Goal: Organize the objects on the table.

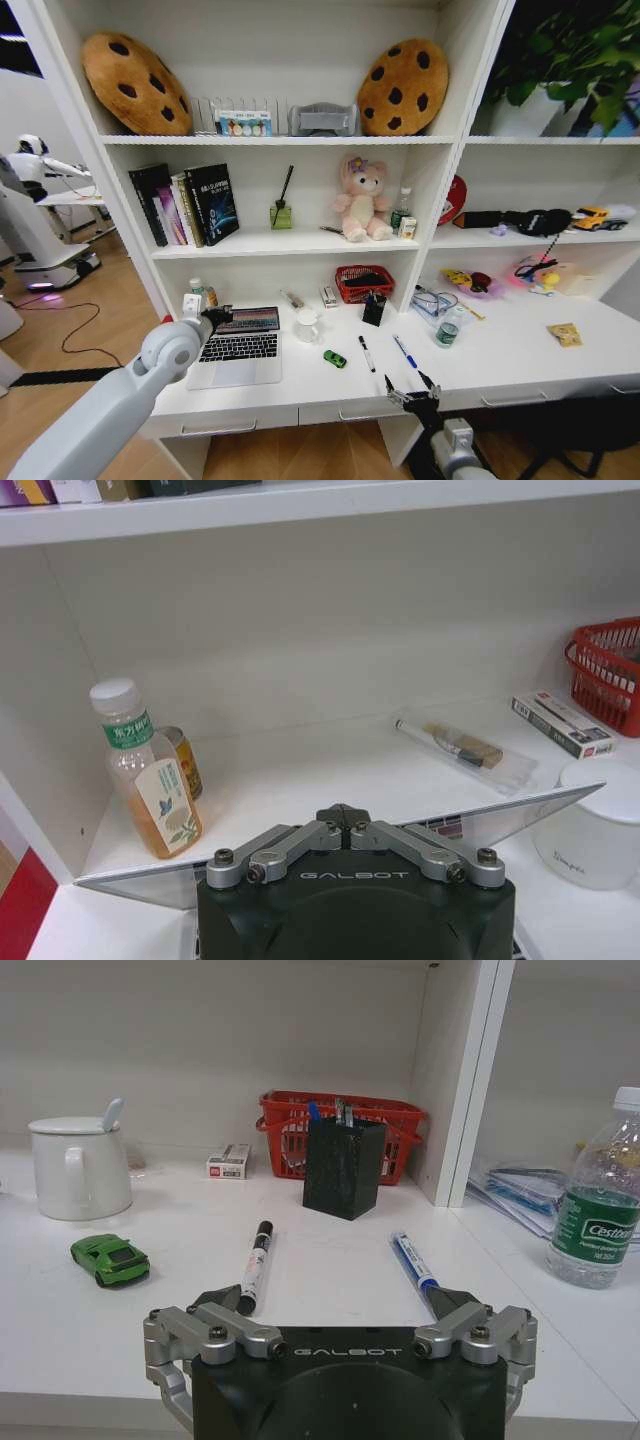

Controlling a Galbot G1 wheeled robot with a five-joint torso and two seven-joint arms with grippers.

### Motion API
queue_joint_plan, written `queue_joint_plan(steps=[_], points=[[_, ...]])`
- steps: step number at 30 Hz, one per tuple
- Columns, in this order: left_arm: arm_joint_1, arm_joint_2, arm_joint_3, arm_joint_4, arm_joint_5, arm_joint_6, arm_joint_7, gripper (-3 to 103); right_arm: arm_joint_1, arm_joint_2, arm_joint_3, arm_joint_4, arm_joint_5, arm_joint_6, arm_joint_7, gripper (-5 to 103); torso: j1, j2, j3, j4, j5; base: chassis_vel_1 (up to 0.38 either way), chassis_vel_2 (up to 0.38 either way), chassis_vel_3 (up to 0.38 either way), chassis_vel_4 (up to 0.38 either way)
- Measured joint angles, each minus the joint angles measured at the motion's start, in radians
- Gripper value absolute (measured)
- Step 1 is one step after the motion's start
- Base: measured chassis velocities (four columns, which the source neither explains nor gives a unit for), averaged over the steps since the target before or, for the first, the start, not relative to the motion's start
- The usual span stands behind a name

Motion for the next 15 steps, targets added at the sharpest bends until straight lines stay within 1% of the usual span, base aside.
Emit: queue_joint_plan(steps=[2, 3, 5, 6, 8, 9, 10, 11, 12, 13, 14, 15], points=[[0.091, -0.001, -0.047, -0.052, 0.017, 0.001, 0.0, 0, -0.002, 0.002, -0.001, -0.007, -0.002, 0.003, -0.002, 100, 0.0, 0.0, 0.0, 0.0, 0.0001, 0.0, 0.0, 0.0, 0.0], [0.091, -0.001, -0.047, -0.052, 0.017, 0.001, 0.0, 0, -0.002, 0.002, -0.001, -0.007, -0.002, 0.003, -0.002, 100, 0.0, 0.0, 0.0, 0.0, 0.0001, 0.0, 0.0, 0.0, 0.0], [0.196, -0.018, -0.079, -0.098, 0.046, 0.001, 0.001, 0, -0.003, 0.005, -0.004, -0.018, -0.006, 0.008, -0.006, 100, 0.0, 0.0, 0.0, 0.0002, 0.0001, 0.0, 0.0, 0.0, 0.0], [0.196, -0.018, -0.079, -0.098, 0.046, 0.001, 0.001, 0, -0.003, 0.005, -0.004, -0.018, -0.006, 0.008, -0.006, 100, 0.0, 0.0, 0.0, 0.0002, 0.0001, 0.0, 0.0, 0.0, 0.0], [0.275, -0.059, -0.083, -0.103, 0.112, 0.001, 0.008, 0, -0.004, 0.011, -0.008, -0.034, -0.015, 0.019, -0.011, 100, 0.0, 0.0, 0.0, 0.0003, 0.0002, 0.0, 0.0, 0.0, 0.0], [0.275, -0.059, -0.083, -0.103, 0.112, 0.001, 0.008, 0, -0.004, 0.011, -0.008, -0.034, -0.015, 0.019, -0.011, 100, 0.0, 0.0, 0.0, 0.0003, 0.0002, 0.0, 0.0, 0.0, 0.0], [0.287, -0.074, -0.082, -0.095, 0.129, 0.001, 0.01, 0, -0.003, 0.012, -0.01, -0.04, -0.018, 0.022, -0.012, 100, 0.0, 0.0, 0.0, 0.0002, 0.0, 0.0, 0.0, 0.0, 0.0], [0.295, -0.116, -0.076, -0.063, 0.168, 0.0, 0.024, 0, -0.002, 0.015, -0.013, -0.049, -0.019, 0.025, -0.013, 100, 0.0, 0.0, 0.0, 0.0002, 0.0001, 0.0, 0.0, 0.0, 0.0], [0.286, -0.148, -0.07, -0.032, 0.206, -0.015, 0.051, 0, -0.001, 0.016, -0.015, -0.052, -0.019, 0.026, -0.014, 100, 0.0, 0.0, 0.0, 0.0002, 0.0, 0.0, 0.0, 0.0, 0.0], [0.286, -0.148, -0.07, -0.032, 0.206, -0.015, 0.051, 0, -0.001, 0.016, -0.015, -0.052, -0.019, 0.026, -0.014, 100, 0.0, 0.0, 0.0, 0.0002, 0.0, 0.0, 0.0, 0.0, 0.0], [0.263, -0.18, -0.069, 0.001, 0.266, -0.055, 0.103, 0, 0.002, 0.015, -0.015, -0.052, -0.019, 0.027, -0.014, 100, 0.0, 0.0, 0.0, 0.0, -0.0003, 0.0, 0.0, 0.0, 0.0], [0.235, -0.212, -0.074, 0.033, 0.339, -0.127, 0.161, 0, 0.005, 0.013, -0.015, -0.05, -0.014, 0.027, -0.014, 100, 0.0, 0.0, 0.0, -0.0002, 0.0, 0.0, 0.0, 0.0, 0.0]])
